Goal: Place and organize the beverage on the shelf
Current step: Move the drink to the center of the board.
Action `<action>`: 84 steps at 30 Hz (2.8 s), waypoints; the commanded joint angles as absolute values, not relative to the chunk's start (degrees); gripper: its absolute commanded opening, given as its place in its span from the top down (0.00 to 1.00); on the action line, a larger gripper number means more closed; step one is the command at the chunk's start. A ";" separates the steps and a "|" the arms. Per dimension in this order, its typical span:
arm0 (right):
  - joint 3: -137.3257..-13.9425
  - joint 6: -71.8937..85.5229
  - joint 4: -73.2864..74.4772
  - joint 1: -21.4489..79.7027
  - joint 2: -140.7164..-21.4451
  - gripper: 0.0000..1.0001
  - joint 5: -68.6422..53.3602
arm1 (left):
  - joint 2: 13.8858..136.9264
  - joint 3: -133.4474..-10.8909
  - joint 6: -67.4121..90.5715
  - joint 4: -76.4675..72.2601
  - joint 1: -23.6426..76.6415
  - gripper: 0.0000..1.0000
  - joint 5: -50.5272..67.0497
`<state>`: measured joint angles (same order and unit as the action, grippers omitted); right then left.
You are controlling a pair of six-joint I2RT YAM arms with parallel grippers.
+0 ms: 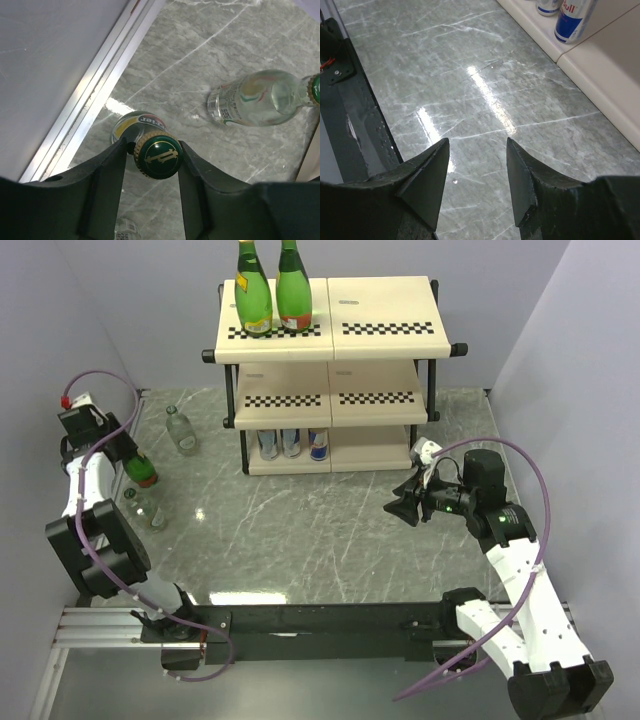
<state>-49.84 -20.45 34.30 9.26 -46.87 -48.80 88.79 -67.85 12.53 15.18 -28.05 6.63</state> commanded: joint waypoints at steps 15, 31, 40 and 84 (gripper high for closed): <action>-52.03 -20.83 32.96 9.67 -47.11 0.43 -47.99 | 90.62 -72.86 9.32 12.57 -26.10 0.44 3.87; -52.12 -20.83 32.96 9.67 -47.29 0.43 -47.81 | 93.43 -75.41 7.73 15.03 -24.43 0.83 0.18; -52.21 -21.01 33.13 9.67 -47.46 0.43 -47.99 | 85.71 -71.72 8.79 12.13 -20.31 0.99 -1.48; -48.44 -26.80 30.94 9.76 -48.87 0.38 -53.87 | 65.63 -61.52 15.73 11.96 43.31 0.99 1.68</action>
<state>-49.47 -24.38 33.36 9.34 -48.64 -49.50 63.77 -56.14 14.92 21.91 39.46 4.21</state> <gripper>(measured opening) 0.617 0.373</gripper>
